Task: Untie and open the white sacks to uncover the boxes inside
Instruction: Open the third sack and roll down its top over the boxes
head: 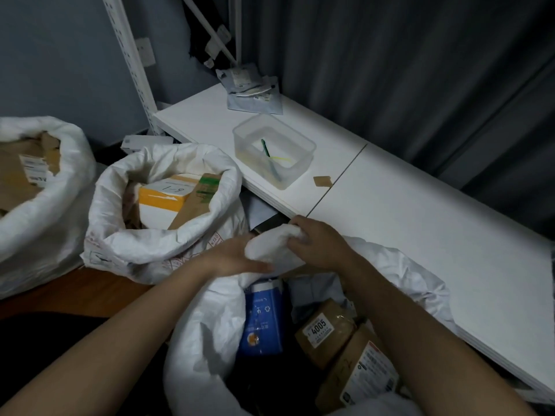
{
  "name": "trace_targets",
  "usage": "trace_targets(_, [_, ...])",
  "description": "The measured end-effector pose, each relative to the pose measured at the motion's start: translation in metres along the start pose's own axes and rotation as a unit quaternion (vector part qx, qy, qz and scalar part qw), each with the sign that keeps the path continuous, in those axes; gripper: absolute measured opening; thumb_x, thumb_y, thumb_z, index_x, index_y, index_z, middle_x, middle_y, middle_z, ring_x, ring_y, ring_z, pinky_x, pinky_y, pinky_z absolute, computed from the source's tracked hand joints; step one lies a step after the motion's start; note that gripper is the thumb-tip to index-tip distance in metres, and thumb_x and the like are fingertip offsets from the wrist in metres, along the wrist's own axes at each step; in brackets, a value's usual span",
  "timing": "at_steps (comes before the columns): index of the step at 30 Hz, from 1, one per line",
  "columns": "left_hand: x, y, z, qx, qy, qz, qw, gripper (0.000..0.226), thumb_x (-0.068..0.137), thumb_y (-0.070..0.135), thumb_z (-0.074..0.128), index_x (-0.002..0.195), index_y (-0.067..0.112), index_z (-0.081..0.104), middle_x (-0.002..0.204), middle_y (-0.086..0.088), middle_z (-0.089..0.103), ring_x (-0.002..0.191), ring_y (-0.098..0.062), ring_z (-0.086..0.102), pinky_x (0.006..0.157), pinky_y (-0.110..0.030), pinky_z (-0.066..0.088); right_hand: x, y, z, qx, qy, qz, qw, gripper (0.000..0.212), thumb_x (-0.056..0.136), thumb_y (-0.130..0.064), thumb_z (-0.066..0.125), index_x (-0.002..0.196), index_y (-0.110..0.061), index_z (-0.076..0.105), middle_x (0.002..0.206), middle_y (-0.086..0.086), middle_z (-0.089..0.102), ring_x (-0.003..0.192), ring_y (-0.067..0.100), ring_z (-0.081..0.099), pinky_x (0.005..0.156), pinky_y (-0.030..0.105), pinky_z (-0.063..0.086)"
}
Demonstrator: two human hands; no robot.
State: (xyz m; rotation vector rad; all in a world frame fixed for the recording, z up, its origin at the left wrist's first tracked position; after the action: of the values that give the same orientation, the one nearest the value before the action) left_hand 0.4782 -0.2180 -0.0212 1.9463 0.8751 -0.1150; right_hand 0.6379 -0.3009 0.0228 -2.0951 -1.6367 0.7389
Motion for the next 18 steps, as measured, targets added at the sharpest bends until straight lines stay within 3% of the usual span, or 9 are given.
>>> trace_targets(3, [-0.012, -0.017, 0.010, 0.012, -0.043, -0.058, 0.997, 0.053, 0.075, 0.053, 0.073, 0.117, 0.024, 0.059, 0.108, 0.011, 0.061, 0.095, -0.008, 0.058, 0.082, -0.021, 0.043, 0.001, -0.004, 0.007, -0.036, -0.009, -0.008, 0.999, 0.027, 0.091, -0.023, 0.056, 0.112, -0.007, 0.060, 0.102, 0.011, 0.067, 0.093, 0.026, 0.062, 0.082, 0.038, 0.050])
trace_targets(6, [-0.017, -0.028, 0.004, -0.024, -0.008, -0.065, 0.998, 0.035, 0.076, 0.043, 0.076, 0.102, 0.023, 0.064, 0.097, 0.007, 0.067, 0.083, -0.004, 0.061, 0.072, -0.014, 0.046, 0.006, -0.005, 0.009, -0.057, -0.052, 0.001, 0.997, 0.032, 0.092, -0.031, 0.055, 0.115, -0.008, 0.059, 0.106, 0.011, 0.066, 0.095, 0.027, 0.062, 0.085, 0.040, 0.050])
trace_targets(10, [-0.026, -0.022, -0.015, -0.176, 0.036, -0.046, 0.983, 0.043, 0.063, 0.031, 0.085, 0.101, 0.025, 0.066, 0.096, 0.004, 0.072, 0.091, -0.011, 0.066, 0.081, -0.022, 0.053, 0.010, -0.012, 0.008, -0.021, -0.067, 0.023, 0.997, 0.043, 0.086, -0.061, 0.053, 0.110, -0.026, 0.057, 0.105, -0.006, 0.061, 0.095, 0.016, 0.058, 0.081, 0.032, 0.046])
trace_targets(13, [-0.031, -0.012, -0.017, -0.315, 0.014, -0.031, 0.949, 0.021, 0.078, 0.008, 0.075, 0.091, 0.021, 0.066, 0.082, 0.006, 0.074, 0.082, -0.010, 0.068, 0.072, -0.016, 0.054, 0.010, -0.012, 0.014, 0.046, -0.023, 0.084, 0.995, 0.050, 0.090, -0.060, 0.047, 0.091, -0.014, 0.066, 0.091, 0.001, 0.066, 0.087, 0.020, 0.062, 0.073, 0.029, 0.044])
trace_targets(16, [-0.040, -0.010, -0.014, -0.252, -0.010, -0.036, 0.967, 0.026, 0.082, 0.027, 0.072, 0.106, 0.020, 0.062, 0.103, 0.008, 0.068, 0.100, -0.012, 0.063, 0.083, -0.019, 0.048, 0.013, -0.002, 0.021, 0.013, -0.013, 0.138, 0.990, 0.058, 0.091, -0.063, 0.043, 0.083, -0.010, 0.066, 0.090, 0.007, 0.068, 0.087, 0.023, 0.063, 0.075, 0.029, 0.045])
trace_targets(18, [-0.050, -0.025, -0.014, -0.188, -0.014, -0.079, 0.979, 0.040, 0.080, 0.045, 0.070, 0.111, 0.028, 0.052, 0.110, 0.015, 0.057, 0.104, -0.006, 0.055, 0.088, -0.020, 0.042, 0.012, -0.002, 0.022, -0.050, 0.007, 0.132, 0.990, 0.056, 0.091, -0.066, 0.039, 0.087, -0.017, 0.066, 0.098, 0.006, 0.069, 0.093, 0.024, 0.062, 0.086, 0.034, 0.047])
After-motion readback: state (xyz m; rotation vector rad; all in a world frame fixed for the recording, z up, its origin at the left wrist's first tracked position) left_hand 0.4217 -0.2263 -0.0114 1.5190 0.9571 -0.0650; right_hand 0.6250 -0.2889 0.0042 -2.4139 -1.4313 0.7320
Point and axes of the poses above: each hand's wrist, its own x-axis towards the middle knuckle, its own z-axis out of the palm, y = z × x, the point moved 4 cm from there along x, towards the middle knuckle
